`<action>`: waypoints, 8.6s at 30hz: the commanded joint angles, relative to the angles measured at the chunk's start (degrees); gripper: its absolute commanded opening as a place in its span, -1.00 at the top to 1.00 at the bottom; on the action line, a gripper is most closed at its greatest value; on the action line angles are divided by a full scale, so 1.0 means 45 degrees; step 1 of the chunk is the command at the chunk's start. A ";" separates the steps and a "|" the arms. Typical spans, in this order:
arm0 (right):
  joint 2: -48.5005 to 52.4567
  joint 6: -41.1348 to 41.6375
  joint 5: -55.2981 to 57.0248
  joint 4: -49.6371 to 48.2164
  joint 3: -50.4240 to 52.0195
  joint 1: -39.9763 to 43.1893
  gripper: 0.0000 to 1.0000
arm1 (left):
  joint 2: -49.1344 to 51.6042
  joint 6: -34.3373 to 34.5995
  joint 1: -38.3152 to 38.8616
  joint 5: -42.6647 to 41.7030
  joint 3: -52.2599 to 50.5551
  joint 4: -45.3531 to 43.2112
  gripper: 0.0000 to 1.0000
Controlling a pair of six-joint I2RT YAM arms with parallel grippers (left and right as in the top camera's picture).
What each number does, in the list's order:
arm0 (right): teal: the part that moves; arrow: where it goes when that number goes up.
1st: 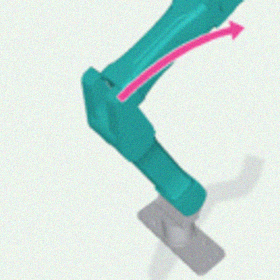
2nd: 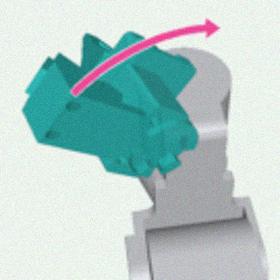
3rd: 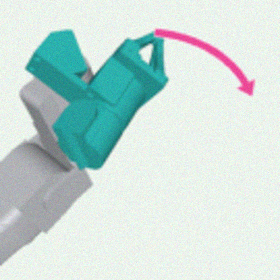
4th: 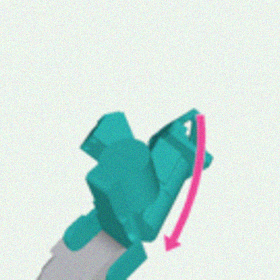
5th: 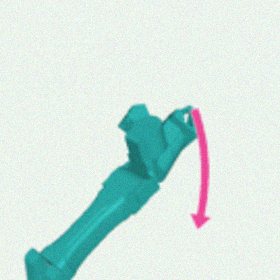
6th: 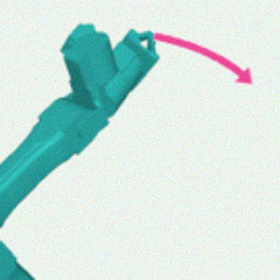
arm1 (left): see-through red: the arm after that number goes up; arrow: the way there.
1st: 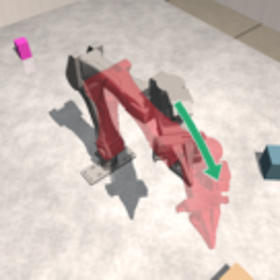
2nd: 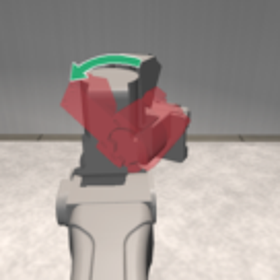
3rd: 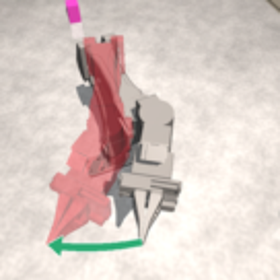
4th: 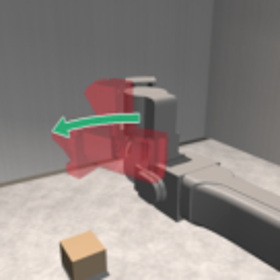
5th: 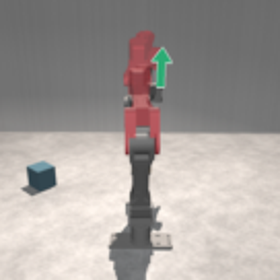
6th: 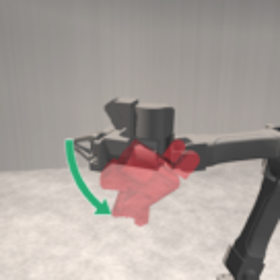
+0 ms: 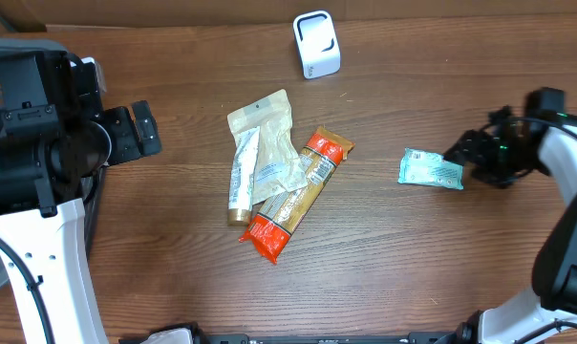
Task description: Scan the item barcode
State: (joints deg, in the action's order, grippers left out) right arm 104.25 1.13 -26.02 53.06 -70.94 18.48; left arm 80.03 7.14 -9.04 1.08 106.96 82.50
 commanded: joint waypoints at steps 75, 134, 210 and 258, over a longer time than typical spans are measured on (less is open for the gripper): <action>0.5566 -1.1910 1.3551 -1.2905 -0.7888 -1.0380 0.93 | 0.0049 0.0083 -0.0049 -0.0112 -0.0044 -0.0044 -0.99; 0.0330 0.4265 0.1753 0.0981 -0.5659 -0.1365 0.93 | 0.0049 0.0087 -0.0049 -0.0112 -0.0044 -0.0044 -0.99; 0.2220 0.7145 -0.0233 -0.3628 -0.1321 -1.3376 -0.99 | 0.0049 0.0087 -0.0049 -0.0112 -0.0044 -0.0044 -0.99; 0.3638 -0.5702 -0.1583 0.0272 0.0223 -0.5931 -0.91 | 0.0049 0.0087 -0.0049 -0.0117 -0.0044 -0.0044 -0.99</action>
State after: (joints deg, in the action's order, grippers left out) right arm 117.51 -30.46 -35.92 58.54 -76.38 -6.02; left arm 80.05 7.16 -9.04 1.08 106.85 82.48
